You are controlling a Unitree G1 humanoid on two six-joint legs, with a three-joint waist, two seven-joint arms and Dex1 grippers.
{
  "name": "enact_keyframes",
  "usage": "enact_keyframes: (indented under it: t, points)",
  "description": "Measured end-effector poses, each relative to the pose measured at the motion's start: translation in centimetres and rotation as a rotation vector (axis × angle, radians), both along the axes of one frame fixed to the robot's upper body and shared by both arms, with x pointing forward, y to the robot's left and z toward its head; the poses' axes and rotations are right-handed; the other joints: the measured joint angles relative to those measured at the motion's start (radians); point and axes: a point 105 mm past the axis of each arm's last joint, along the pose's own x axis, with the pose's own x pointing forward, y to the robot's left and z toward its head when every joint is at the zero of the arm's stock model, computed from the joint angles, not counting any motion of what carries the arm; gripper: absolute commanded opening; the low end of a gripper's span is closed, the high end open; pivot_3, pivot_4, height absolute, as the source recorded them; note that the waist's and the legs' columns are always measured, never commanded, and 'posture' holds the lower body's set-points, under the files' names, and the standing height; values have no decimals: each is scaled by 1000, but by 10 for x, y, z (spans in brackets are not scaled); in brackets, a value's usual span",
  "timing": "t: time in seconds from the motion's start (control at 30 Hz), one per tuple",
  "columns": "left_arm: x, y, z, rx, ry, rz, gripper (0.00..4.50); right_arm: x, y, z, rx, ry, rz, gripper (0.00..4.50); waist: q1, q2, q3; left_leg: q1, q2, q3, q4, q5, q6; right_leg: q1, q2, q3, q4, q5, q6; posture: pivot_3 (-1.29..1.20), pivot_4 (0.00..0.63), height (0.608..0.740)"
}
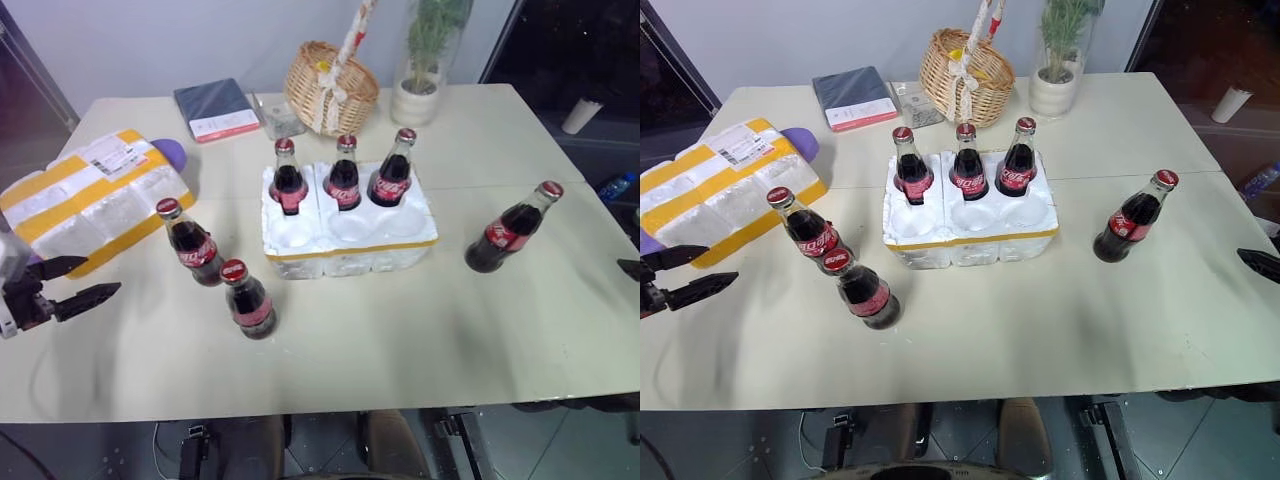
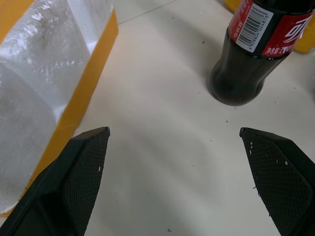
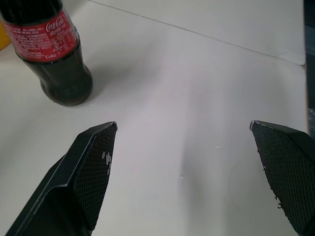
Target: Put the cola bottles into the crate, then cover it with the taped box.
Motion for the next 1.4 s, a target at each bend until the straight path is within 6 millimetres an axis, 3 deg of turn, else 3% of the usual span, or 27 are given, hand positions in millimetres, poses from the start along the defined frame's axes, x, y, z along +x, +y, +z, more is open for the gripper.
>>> enact_keyframes:
  t: [0.53, 0.73, 0.8, 0.9, 1.0, 1.13, 1.23, 1.4]
  points:
    - [1, 3, -4, -16, -7, 47, 4436, -1, 1, -5, 23, 19, 4, 4445, 0, 0, 0, 1, 0, 1, 0, 0, 0, 0, 0, 0, 1, 0, 0, 0, 150, 740]
    - [11, -7, 12, -80, -63, 5, 4436, -3, 2, -5, 49, 35, 22, 4445, 2, 1, 0, 1, 0, 1, 1, 0, 0, 1, 0, 0, 1, 0, 0, 0, 150, 740]
    - [15, -14, 19, -107, -80, -28, 4436, -8, 3, 3, 55, 64, 51, 4445, 2, 3, 1, 1, 0, 1, 2, 0, 0, 1, 0, 0, 2, 0, 0, 0, 150, 740]
    - [23, -30, 24, -126, -88, -99, 4436, -17, 8, 44, 40, 77, 117, 4445, 1, 10, 1, 2, 0, 2, 1, 0, 0, 1, 0, 1, 2, 0, 0, 0, 150, 740]
    - [30, -46, 18, -145, -67, -168, 4436, -24, 38, 88, 21, 67, 277, 4445, -6, 11, 1, 3, 1, 2, 0, 0, 0, 1, 1, 1, 4, 0, 1, 0, 150, 740]
    - [37, -70, 7, -156, -21, -274, 4436, -29, 118, 131, 60, 25, 604, 4445, -24, 11, 1, 3, 2, 1, 1, 0, 0, 1, 1, 1, 4, 0, 1, 0, 150, 740]
    - [45, -84, 7, -152, -35, -326, 4436, -35, 164, 142, 60, 24, 764, 4445, -20, 8, 2, 2, 1, 1, 1, 0, 0, 0, 1, 1, 3, 0, 1, 0, 150, 740]
    - [59, -97, -4, -126, -33, -354, 4436, -34, 205, 135, 92, 42, 896, 4445, -11, 6, 3, -1, 0, 1, 1, 0, 0, -2, 0, 1, 2, 2, 4, 0, 150, 740]
